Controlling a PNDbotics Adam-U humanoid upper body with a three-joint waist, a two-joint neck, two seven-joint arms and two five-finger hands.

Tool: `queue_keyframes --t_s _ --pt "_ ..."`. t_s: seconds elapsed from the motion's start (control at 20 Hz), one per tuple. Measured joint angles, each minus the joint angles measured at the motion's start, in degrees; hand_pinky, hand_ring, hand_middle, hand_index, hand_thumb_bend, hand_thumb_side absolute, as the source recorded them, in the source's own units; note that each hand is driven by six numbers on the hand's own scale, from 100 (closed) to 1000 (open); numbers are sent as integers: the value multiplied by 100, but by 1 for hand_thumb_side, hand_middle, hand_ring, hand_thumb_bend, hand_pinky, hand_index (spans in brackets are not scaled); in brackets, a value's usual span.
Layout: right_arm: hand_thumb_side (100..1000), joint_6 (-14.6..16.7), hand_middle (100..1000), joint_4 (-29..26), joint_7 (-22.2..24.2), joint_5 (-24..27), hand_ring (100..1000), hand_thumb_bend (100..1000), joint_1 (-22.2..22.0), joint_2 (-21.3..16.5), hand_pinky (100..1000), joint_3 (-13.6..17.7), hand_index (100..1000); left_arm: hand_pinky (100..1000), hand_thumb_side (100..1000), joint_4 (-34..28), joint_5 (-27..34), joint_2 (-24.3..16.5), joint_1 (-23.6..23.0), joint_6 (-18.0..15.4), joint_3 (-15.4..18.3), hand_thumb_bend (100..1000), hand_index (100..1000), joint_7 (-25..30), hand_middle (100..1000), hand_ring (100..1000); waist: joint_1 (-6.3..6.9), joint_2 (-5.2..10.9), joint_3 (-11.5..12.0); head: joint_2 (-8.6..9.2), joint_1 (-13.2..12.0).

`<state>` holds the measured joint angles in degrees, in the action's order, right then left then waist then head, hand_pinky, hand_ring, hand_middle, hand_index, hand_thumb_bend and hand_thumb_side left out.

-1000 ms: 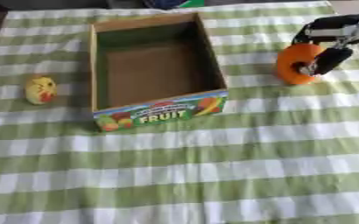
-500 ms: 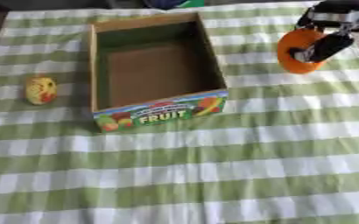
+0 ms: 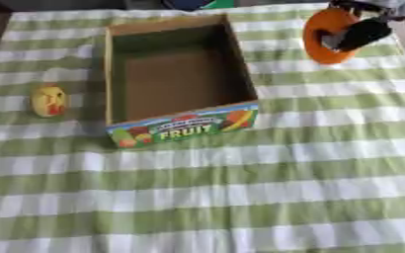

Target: Pick up objects on the table and place them in the box.

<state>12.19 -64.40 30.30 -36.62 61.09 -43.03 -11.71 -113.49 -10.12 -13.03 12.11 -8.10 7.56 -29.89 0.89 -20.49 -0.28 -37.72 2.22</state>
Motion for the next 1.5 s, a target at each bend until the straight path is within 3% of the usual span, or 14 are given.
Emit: queue_keyframes --t_s 0.75,1.2,1.5 --pt "386 122 452 -192 159 41 609 100 953 1095 596 -323 590 600 923 0 39 0 0 40 -42 100 796 51 669 616 -129 67 186 -5 104" --pt "372 66 451 -3 211 -35 610 100 992 1855 601 -387 598 600 923 0 61 45 38 31 -74 100 795 85 670 615 -133 76 311 17 210" --pt "366 71 455 300 211 -160 612 100 835 2181 604 -427 604 601 925 0 98 54 58 30 -102 100 796 95 671 615 -133 71 352 157 254"
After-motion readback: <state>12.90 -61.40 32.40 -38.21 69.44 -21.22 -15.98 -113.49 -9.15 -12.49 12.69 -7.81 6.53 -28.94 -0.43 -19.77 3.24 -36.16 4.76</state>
